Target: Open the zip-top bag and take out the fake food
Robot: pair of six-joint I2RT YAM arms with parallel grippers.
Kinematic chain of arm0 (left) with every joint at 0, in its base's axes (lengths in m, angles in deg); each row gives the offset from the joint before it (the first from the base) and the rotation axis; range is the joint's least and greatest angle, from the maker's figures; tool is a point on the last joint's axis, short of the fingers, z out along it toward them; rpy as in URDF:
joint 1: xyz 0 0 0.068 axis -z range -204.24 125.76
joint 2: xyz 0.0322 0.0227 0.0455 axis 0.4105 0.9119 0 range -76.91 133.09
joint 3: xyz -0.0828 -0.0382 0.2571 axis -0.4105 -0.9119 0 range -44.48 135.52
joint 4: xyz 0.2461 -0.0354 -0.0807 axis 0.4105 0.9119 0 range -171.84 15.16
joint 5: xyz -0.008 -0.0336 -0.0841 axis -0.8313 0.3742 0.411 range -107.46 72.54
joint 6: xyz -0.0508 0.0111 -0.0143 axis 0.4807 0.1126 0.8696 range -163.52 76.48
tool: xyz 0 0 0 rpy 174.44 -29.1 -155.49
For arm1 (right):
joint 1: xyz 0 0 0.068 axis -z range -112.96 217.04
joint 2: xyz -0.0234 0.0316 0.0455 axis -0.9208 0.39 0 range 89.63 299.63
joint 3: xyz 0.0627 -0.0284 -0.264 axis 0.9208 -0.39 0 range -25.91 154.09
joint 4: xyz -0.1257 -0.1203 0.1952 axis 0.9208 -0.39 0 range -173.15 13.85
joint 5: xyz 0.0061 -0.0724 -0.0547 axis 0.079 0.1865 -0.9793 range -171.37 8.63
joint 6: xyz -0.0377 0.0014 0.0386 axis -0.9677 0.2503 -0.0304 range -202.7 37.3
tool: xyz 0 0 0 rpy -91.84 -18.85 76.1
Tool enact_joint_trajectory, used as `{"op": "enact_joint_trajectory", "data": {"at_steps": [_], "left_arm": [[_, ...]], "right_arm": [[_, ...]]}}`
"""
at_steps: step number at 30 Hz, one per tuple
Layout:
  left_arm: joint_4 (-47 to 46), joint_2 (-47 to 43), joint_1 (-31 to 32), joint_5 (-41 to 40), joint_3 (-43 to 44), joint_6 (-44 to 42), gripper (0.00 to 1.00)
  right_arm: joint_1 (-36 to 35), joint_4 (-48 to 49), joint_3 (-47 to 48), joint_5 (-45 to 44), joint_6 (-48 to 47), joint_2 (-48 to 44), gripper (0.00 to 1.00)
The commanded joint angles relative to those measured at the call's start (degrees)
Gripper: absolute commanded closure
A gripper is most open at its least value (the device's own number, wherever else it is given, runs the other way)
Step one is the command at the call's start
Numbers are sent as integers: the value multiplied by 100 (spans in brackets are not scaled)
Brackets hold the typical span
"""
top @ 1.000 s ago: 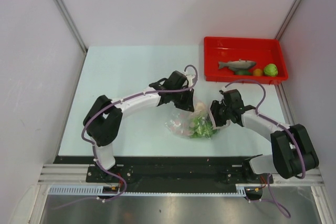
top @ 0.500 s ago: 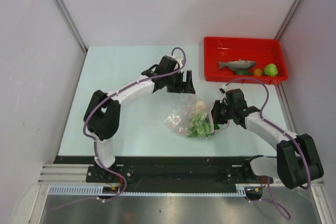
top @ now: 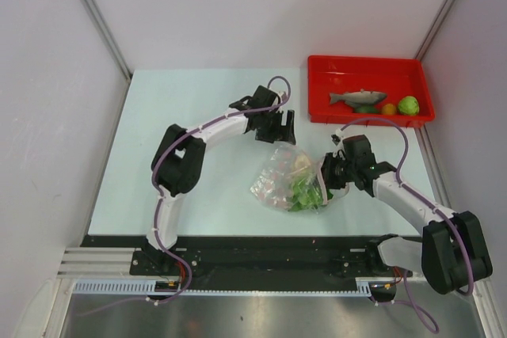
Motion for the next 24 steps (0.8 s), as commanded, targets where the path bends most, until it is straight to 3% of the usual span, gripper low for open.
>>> {"op": "enact_joint_trajectory", "data": {"at_steps": [1,4,5,8,16,24], "left_arm": [[-515,11,0,1058,-272,5,16],[-919,38,0,1577,-526,304,39],[-965,20,-17,1613,-580,348,70],[-1141,-234,-113,1298,-905,428,100],[-1562,-1455,-465,-722,-2011,744,100],[-1632,-1720,-501,-1023,-2609,840,100]], "right_arm": [[-16,-75,-2,5,-110,-198,100],[-24,-66,-2,-13,-92,-329,100],[-7,-75,-2,-13,-92,-347,100],[11,-302,-2,-144,-49,-479,100],[20,-1120,-2,-821,355,-1365,100],[608,-1515,7,-997,777,-2350,100]]}}
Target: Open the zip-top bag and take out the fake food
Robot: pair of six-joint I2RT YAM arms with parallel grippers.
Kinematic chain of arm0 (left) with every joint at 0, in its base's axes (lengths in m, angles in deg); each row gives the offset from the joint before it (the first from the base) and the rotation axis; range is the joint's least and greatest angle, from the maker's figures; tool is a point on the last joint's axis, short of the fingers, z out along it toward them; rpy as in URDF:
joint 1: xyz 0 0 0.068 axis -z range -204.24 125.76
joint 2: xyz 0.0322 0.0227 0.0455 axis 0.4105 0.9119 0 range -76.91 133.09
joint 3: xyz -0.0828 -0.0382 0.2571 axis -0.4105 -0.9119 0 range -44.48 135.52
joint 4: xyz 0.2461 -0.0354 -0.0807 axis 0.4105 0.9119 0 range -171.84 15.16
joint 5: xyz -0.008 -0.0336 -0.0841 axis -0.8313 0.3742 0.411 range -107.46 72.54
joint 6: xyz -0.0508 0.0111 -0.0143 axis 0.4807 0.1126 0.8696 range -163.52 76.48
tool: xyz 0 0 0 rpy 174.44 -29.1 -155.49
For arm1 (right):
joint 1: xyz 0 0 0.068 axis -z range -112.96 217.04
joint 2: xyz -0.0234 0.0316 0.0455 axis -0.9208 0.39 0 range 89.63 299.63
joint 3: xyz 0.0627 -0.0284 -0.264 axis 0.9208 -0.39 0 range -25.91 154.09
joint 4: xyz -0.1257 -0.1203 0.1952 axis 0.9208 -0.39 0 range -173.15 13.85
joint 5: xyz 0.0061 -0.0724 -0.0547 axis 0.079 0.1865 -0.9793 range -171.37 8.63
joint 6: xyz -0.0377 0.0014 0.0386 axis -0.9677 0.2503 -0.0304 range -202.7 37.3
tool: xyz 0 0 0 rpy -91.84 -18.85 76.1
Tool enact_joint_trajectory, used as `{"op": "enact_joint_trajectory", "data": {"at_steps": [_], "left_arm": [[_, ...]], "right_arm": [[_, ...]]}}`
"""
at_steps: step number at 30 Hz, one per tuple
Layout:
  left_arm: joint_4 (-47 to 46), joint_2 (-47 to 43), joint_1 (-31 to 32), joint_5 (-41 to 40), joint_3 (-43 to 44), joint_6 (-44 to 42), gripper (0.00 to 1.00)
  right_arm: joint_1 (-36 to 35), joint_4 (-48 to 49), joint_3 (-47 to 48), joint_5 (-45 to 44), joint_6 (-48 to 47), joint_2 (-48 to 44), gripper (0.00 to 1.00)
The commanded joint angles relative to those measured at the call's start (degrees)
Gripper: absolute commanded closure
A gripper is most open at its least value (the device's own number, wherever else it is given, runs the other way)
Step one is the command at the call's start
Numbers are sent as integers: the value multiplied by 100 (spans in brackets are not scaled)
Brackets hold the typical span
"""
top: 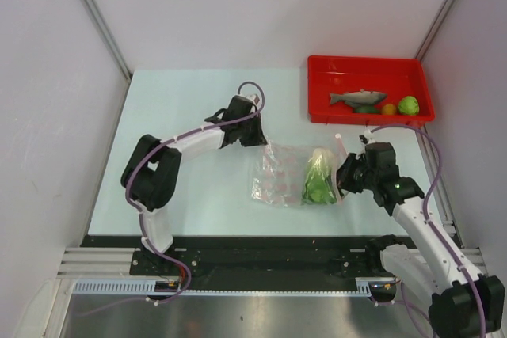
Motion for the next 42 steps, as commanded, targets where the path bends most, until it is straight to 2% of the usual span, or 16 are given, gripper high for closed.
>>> {"op": "enact_joint_trajectory", "data": {"at_steps": [1,7,10,16,20,24,28,29,31,33,36,42], "left_arm": [[-336,-266,-87,-521,-413,137,100],[-460,-557,-184,-670,-845,76,100],[-443,-671,-202,-705,-933,23,100],[-469,-943,-245,-942,-1302,-56,100],[-495,-1198,-483,-1205,-1627,-144,100],[-653,-1514,-676,-1286,-2118,-162,100],[-723,-1611,-703,-1005,-2295,-206,100],[-933,-1638,-694,-604,-2356,-241,100],[-786,-1507,-581,-364,-2156,-415,100],[-549,-1410,-457,-47,-1858,-548,100],[-575,-1427,-194,164,-1734,-522,100],[-864,-1138,141,490,-1383,4,100]], "right_arm": [[344,-427,35,-313,292,-626,100],[1468,-1016,44,-113,250,-716,100],[1478,-1140,88,-410,284,-759,100],[1680,-1289,255,-454,328,-654,100],[1830,-1912,483,-1261,266,-557,100],[1944,-2186,554,-1422,591,-522,100],[2058,-2072,563,-1422,531,-539,100],[2058,-1741,580,-1056,443,-513,100],[2058,-1397,615,-755,311,-566,100],[2058,-1026,852,-481,275,-531,100],[2058,-1069,1517,-595,205,-103,100],[2067,-491,2539,-674,214,760,100]]}}
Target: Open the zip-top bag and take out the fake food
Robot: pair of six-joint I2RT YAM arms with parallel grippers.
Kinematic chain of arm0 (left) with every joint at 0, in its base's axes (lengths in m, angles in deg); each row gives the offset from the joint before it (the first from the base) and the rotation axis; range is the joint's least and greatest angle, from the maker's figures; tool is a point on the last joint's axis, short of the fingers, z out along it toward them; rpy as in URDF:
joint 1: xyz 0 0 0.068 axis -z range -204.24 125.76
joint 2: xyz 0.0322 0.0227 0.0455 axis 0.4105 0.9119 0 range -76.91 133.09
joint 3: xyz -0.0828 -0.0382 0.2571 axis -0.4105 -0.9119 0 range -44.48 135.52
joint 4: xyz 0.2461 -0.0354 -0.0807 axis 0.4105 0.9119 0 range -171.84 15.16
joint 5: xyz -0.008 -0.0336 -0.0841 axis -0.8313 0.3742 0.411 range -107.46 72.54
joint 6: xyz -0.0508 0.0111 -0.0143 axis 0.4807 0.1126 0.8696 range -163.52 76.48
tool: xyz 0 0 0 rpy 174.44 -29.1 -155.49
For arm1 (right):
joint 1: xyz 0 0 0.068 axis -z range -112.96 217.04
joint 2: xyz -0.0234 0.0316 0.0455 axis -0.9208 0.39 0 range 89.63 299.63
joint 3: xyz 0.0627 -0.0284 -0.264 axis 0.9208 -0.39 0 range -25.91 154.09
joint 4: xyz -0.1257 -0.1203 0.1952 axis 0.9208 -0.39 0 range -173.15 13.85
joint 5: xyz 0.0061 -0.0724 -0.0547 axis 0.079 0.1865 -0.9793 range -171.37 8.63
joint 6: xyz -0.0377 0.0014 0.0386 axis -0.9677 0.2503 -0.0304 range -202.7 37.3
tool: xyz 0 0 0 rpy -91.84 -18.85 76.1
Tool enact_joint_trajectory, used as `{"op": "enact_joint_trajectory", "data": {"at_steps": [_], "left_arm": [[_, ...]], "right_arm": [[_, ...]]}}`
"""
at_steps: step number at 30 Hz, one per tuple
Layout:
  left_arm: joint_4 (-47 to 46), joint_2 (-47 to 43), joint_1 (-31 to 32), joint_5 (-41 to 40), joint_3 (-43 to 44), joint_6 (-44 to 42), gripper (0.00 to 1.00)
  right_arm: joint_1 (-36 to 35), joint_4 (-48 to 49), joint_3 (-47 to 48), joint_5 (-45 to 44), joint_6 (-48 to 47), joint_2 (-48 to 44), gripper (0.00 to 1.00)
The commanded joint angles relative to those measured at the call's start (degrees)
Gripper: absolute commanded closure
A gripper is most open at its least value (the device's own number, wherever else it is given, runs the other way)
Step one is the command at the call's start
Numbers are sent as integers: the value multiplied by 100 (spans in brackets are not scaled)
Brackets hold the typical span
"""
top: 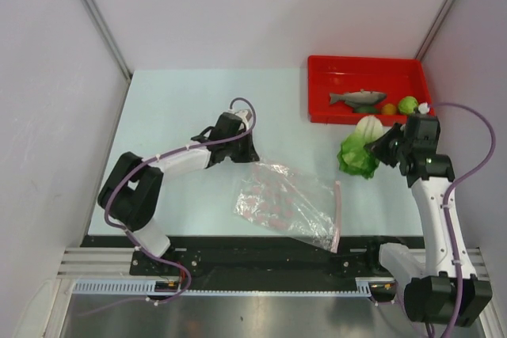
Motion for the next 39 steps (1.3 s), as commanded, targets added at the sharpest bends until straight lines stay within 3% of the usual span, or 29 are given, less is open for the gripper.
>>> {"op": "enact_joint_trajectory", "data": {"at_steps": [1,10,17,21,23,24,27,31,34,36,37,39], "left_arm": [[-342,259,167,483,463,452,100],[-141,928,396,151,1588,437,100],[255,1323,212,-263,2116,551,92],[501,1324,132,-342,2186,507,62],[606,1175,124,-333,2160,367,55],[642,1078,124,-351,2090,332,29],[747,595,124,-438,1932,112,15],[1150,-195,124,-632,1896,-405,9],[1466,-767,150,-422,1975,-766,9],[1556,-1178,263,-220,1914,-1047,9],[1660,-1303,316,-245,1870,-1101,9],[1609,-1593,431,-10,1626,-1171,6]], "right_arm": [[19,931,893,23,-42,701,100],[10,1784,2862,129,-15,3136,100],[-235,915,6157,340,-665,5922,100],[-271,581,7677,384,-762,7030,100],[-271,422,7970,445,-797,7506,100],[-271,431,8023,489,-824,7620,100],[-297,545,8033,752,-894,7875,100],[-402,475,7998,893,-991,8130,97],[-473,449,7953,946,-1043,8333,73],[-499,448,8006,946,-1061,8438,64],[-499,422,8032,911,-1053,8456,52],[-499,326,8163,780,-1053,8474,39]]}}
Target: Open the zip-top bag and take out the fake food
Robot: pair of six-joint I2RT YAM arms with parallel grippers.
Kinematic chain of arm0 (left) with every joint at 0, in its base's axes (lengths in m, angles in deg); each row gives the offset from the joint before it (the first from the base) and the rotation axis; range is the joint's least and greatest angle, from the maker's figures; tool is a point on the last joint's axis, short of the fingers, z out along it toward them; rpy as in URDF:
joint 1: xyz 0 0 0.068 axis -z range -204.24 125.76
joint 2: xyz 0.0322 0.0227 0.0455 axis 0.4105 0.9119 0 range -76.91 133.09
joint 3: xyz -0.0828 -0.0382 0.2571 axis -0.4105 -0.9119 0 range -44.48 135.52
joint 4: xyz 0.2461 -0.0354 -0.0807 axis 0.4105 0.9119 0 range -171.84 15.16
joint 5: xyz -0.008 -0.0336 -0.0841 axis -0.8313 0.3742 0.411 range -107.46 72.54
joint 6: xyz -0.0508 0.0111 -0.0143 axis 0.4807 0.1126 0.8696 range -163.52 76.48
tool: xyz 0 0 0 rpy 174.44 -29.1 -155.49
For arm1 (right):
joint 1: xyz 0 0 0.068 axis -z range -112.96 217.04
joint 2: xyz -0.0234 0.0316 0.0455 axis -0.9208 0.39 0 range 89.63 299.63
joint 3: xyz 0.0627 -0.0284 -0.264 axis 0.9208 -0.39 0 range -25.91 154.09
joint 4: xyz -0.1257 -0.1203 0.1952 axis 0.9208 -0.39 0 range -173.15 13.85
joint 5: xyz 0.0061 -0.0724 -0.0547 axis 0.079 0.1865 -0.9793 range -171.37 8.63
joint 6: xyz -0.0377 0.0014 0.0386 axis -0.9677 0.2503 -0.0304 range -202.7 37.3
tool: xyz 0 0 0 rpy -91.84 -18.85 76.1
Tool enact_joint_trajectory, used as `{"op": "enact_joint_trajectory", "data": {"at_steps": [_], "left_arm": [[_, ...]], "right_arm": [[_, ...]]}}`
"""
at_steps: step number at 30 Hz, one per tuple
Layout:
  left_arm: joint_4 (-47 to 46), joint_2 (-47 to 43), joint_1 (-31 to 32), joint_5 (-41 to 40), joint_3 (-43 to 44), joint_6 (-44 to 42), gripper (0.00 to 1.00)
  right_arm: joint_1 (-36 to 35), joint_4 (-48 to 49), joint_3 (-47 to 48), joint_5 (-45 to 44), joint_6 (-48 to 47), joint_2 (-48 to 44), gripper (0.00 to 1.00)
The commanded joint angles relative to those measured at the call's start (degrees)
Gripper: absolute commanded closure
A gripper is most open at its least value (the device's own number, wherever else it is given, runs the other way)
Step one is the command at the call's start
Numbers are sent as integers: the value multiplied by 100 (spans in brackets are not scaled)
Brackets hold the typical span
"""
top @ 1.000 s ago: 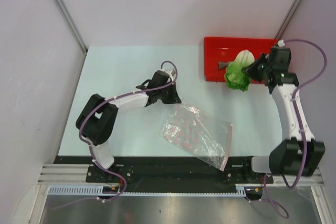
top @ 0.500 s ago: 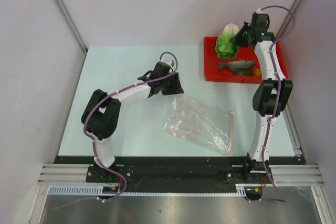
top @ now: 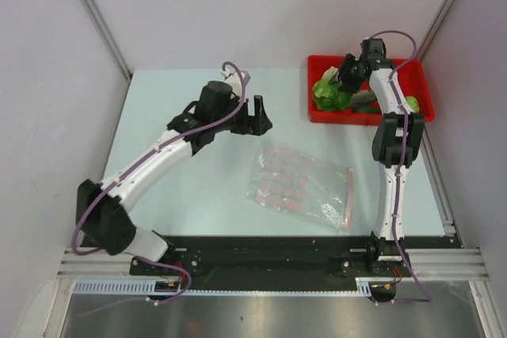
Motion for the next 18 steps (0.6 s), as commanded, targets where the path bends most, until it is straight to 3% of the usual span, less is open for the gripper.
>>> {"op": "enact_joint_trajectory", "data": {"at_steps": [1,7,9,12,16,18], "left_arm": [[56,-859,319,444,-319,-510,4],[-201,-1555,1144,445,-961,-860,0],[-280,-1775,1295,549,-1188,-870,1],[-464,-2091,1410,708,-1540,-634,1],[-684,-2548,1551,647,-1875,-282,1],[-728,-2846,1612,489,-2112,51,0]], "right_arm": [[-56,-294,586,-182,-86,4,29],[-204,-1866,887,-1156,2,-643,13],[-266,-2167,676,-1456,-129,-1066,0],[-486,-2722,27,-2081,-244,-1954,0],[-837,-2540,-2009,-1768,18,-3561,0],[-1153,-2250,-3581,-1548,220,-4712,0]]}}
